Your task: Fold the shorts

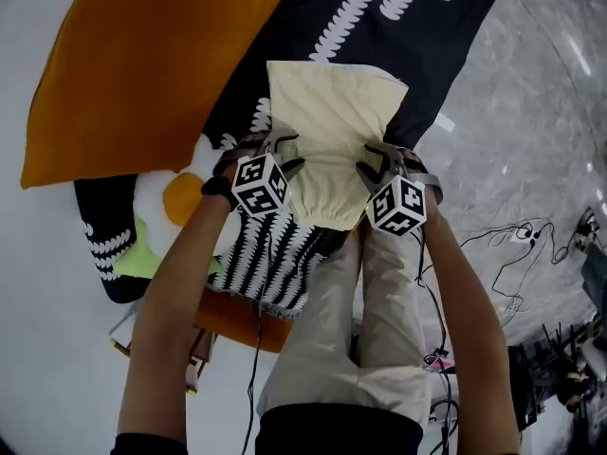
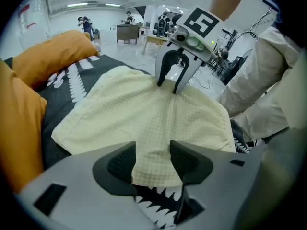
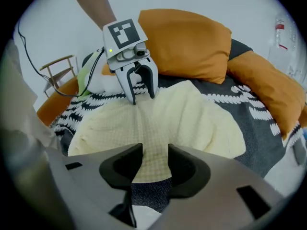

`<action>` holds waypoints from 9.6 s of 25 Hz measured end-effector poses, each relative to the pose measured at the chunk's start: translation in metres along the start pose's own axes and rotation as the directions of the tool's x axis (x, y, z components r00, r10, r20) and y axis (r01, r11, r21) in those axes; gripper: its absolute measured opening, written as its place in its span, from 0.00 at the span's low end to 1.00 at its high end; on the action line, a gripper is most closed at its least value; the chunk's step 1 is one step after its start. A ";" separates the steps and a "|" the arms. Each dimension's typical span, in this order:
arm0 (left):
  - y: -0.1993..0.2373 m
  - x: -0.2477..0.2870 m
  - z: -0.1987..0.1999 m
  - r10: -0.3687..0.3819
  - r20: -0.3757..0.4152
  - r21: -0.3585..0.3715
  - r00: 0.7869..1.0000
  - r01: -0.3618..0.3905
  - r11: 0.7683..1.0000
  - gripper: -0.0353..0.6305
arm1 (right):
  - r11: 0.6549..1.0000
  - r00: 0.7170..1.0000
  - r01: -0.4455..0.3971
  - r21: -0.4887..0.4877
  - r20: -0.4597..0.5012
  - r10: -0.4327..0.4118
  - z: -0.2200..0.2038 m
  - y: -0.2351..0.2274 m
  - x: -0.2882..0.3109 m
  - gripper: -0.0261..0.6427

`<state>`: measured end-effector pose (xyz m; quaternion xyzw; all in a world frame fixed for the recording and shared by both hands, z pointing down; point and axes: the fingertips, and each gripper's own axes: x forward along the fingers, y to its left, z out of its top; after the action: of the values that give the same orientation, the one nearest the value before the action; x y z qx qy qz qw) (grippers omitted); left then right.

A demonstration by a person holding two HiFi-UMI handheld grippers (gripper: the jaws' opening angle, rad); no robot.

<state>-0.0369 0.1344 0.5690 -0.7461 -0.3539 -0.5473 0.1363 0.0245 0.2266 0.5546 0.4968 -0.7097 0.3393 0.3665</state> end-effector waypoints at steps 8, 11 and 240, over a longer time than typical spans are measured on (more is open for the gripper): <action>-0.015 0.008 -0.037 -0.062 -0.122 0.151 0.991 0.080 0.985 0.43 | 0.998 0.997 -0.010 -0.059 -0.074 0.005 -0.015 0.017 0.014 0.35; -0.011 0.022 -0.041 -0.039 -0.146 0.154 0.988 0.062 0.986 0.44 | 0.995 0.991 -0.012 -0.099 -0.135 -0.002 -0.023 0.015 0.032 0.37; 0.003 -0.055 -0.014 0.464 0.250 -0.930 0.850 0.077 0.359 0.13 | 0.641 0.654 -0.740 -0.205 -0.444 0.613 0.118 -0.066 0.016 0.11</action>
<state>-0.0534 0.1026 0.5245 -0.8402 0.0820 -0.4267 -0.3243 0.0620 0.1014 0.5171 0.0462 -0.8219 0.3921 0.4106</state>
